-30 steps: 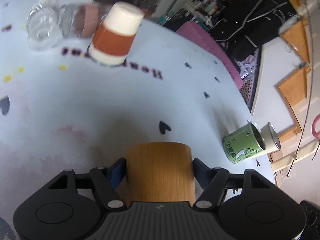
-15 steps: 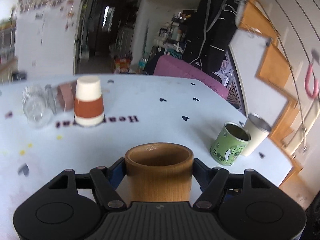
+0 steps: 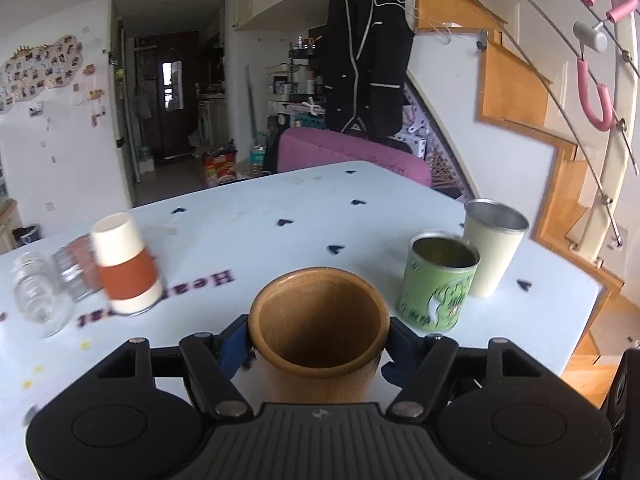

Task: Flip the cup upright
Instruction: 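Rotate the bamboo cup upright with the left gripper and lower it beside the green tin, then open the left gripper and withdraw from the upright bamboo cup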

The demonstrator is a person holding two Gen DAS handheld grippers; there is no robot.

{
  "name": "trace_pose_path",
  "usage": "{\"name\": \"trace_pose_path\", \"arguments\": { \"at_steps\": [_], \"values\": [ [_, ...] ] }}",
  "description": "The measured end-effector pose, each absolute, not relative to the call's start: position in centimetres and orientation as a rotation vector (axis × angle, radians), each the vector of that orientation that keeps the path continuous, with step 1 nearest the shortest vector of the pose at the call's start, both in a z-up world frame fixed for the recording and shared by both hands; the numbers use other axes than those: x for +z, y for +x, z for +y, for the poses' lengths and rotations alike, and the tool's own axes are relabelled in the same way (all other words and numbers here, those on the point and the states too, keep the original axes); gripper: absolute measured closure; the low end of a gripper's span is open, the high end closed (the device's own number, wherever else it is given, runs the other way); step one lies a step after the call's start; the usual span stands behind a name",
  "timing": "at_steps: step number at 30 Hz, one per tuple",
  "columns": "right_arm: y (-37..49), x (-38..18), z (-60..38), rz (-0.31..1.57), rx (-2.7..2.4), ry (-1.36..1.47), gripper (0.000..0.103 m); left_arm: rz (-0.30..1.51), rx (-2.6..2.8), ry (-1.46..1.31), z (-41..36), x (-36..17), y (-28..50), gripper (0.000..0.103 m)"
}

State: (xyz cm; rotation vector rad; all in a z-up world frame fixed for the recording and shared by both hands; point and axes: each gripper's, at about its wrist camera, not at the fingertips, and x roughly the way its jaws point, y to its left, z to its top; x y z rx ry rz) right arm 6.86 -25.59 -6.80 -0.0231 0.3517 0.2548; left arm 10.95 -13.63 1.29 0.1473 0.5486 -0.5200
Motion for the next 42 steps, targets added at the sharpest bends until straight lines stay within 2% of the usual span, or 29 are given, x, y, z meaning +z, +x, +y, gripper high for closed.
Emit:
{"name": "trace_pose_path", "arguments": {
  "at_steps": [12, 25, 26, 28, 29, 32, 42],
  "values": [
    [12.4, -6.8, -31.1, 0.395, 0.124, 0.063, 0.036, 0.519, -0.58, 0.168, -19.9, 0.7, 15.5, 0.032],
    [13.1, -7.2, -32.7, 0.399, 0.093, 0.126, 0.035, 0.506, -0.581, 0.159, -21.4, 0.5, 16.6, 0.031],
    [13.1, -7.2, -32.6, 0.399, 0.091, 0.127, 0.035, 0.505, -0.583, 0.155, -21.3, 0.5, 16.5, 0.03],
    [12.6, -7.3, -32.3, 0.404, 0.084, 0.133, 0.034, 0.515, -0.608, 0.118, -20.7, 0.6, 16.5, 0.008],
    [12.6, -7.2, -32.3, 0.409, 0.08, 0.132, 0.032, 0.52, -0.614, 0.099, -20.2, 0.7, 16.4, 0.005],
    [11.7, -6.8, -31.9, 0.399, 0.078, 0.123, 0.027, 0.472, -0.586, 0.071, -18.6, 1.2, 15.1, 0.005],
    [7.0, -4.2, -31.9, 0.342, 0.053, 0.115, 0.021, 0.377, -0.45, 0.025, -10.7, 2.5, 9.1, 0.0]
  ]
}}
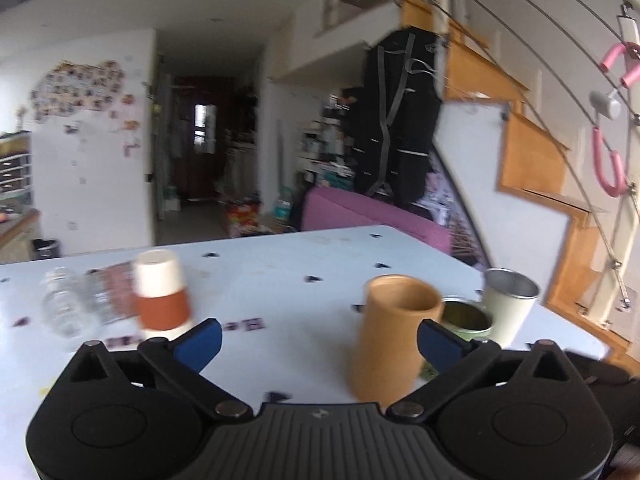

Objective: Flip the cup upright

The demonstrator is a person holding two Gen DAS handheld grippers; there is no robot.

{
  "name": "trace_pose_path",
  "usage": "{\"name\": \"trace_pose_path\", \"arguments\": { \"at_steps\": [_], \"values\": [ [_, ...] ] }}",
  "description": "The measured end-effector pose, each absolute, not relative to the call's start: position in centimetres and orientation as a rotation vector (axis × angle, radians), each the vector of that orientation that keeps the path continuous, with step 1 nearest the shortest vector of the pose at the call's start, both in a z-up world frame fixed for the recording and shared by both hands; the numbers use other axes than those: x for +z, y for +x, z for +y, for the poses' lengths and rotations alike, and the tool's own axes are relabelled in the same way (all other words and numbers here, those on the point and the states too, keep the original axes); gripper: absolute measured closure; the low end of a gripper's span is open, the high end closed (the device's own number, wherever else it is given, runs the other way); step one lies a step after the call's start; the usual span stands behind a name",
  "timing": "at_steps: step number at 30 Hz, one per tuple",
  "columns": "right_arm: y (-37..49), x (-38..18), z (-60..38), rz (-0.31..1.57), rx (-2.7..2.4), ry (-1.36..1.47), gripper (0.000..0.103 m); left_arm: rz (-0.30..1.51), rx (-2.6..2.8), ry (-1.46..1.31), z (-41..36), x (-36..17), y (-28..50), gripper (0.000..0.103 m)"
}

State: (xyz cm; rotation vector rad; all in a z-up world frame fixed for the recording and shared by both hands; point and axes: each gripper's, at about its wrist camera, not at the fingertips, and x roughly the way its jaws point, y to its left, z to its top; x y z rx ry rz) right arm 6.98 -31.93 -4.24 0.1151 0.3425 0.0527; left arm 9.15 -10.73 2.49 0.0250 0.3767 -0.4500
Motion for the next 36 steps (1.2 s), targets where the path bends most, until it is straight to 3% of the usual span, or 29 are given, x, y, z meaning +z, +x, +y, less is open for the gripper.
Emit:
{"name": "trace_pose_path", "arguments": {
  "at_steps": [21, 36],
  "values": [
    [0.7, -1.5, -31.2, 0.286, -0.029, 0.03, 0.0, 0.395, -0.212, -0.037, -3.4, -0.8, 2.8, 0.0],
    [-0.5, -0.8, -30.5, 0.25, -0.017, 0.012, 0.0, 0.359, -0.196, -0.003, -4.2, -0.6, 0.9, 0.0]
  ]
}}
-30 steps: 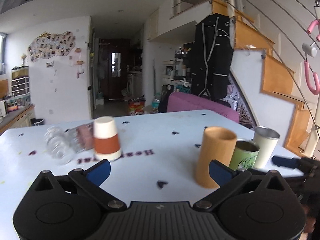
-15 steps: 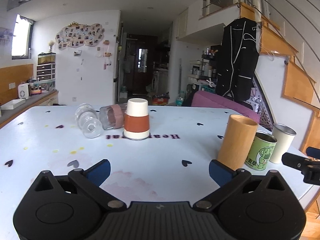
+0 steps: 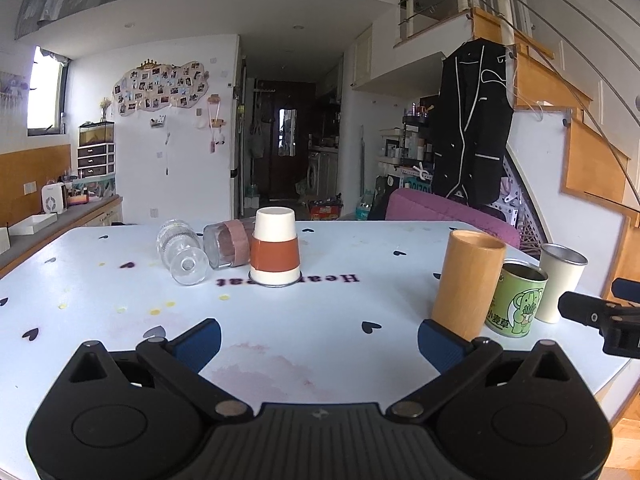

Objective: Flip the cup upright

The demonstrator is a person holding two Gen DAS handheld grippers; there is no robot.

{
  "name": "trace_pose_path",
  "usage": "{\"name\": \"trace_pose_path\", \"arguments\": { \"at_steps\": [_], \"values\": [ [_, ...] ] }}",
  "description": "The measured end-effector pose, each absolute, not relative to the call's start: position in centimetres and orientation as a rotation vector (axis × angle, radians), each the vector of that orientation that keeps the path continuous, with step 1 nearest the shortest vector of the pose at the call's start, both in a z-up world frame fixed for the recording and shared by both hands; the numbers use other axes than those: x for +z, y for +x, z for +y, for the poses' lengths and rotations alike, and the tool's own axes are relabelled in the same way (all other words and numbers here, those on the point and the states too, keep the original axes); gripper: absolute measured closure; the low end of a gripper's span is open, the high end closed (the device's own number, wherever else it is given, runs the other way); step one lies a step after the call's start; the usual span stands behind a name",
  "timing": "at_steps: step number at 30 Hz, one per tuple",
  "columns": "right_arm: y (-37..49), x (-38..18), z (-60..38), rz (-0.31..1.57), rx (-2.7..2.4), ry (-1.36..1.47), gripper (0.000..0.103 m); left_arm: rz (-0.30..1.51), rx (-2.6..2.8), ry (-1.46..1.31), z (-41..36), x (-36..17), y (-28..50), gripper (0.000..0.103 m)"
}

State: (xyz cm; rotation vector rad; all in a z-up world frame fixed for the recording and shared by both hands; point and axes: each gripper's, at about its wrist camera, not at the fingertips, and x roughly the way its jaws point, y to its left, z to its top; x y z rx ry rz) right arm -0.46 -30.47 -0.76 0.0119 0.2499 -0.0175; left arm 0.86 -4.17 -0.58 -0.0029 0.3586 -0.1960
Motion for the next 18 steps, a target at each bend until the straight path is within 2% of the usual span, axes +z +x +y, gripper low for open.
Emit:
{"name": "trace_pose_path", "arguments": {
  "at_steps": [18],
  "values": [
    [-0.53, -0.65, -30.41, 0.251, -0.022, 0.015, 0.0, 0.35, -0.189, -0.001, -4.29, -0.46, 0.68, 0.0]
  ]
}}
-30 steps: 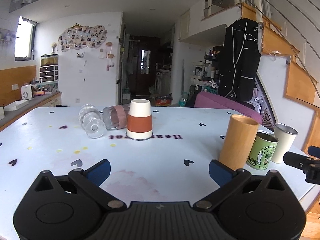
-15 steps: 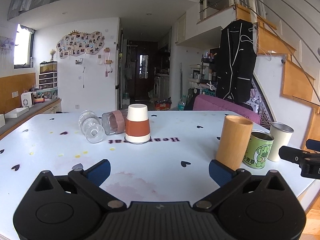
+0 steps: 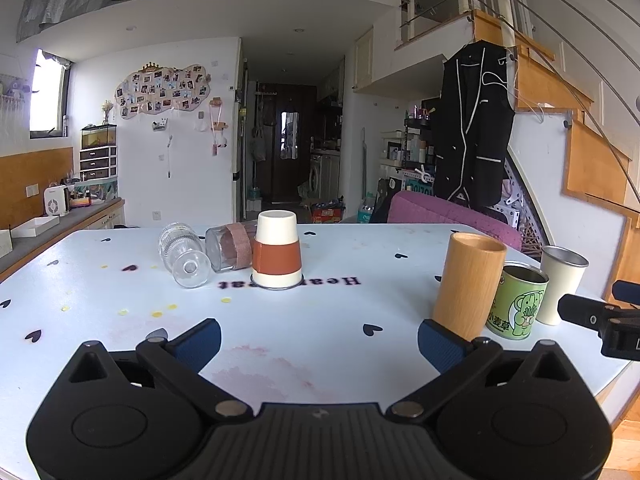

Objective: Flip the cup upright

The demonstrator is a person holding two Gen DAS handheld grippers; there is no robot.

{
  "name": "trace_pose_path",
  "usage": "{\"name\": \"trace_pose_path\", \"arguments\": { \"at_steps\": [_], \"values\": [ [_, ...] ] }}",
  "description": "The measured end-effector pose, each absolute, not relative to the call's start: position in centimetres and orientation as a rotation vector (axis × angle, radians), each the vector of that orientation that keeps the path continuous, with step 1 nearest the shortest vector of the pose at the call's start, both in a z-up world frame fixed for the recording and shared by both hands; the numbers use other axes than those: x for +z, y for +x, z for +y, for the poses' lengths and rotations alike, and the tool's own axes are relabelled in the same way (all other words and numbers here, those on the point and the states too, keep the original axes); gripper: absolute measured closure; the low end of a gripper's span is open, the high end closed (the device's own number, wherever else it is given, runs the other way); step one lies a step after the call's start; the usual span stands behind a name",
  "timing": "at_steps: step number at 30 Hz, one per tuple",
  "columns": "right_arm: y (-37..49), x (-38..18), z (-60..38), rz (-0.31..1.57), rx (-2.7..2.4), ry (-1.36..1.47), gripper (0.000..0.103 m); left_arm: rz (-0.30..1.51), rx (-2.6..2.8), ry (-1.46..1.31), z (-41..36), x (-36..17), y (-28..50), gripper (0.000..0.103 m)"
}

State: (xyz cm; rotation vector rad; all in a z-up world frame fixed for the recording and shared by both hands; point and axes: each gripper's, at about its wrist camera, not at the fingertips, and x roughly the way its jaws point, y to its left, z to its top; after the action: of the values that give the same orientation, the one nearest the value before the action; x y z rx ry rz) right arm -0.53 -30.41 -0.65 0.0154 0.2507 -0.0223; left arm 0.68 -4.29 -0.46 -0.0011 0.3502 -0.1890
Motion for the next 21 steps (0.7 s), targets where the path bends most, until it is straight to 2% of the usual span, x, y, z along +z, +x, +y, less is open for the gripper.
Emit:
{"name": "trace_pose_path", "arguments": {
  "at_steps": [21],
  "values": [
    [-0.56, -0.76, -30.49, 0.255, -0.023, 0.014, 0.0, 0.349, -0.189, 0.001, -4.31, -0.47, 0.64, 0.0]
  ]
}}
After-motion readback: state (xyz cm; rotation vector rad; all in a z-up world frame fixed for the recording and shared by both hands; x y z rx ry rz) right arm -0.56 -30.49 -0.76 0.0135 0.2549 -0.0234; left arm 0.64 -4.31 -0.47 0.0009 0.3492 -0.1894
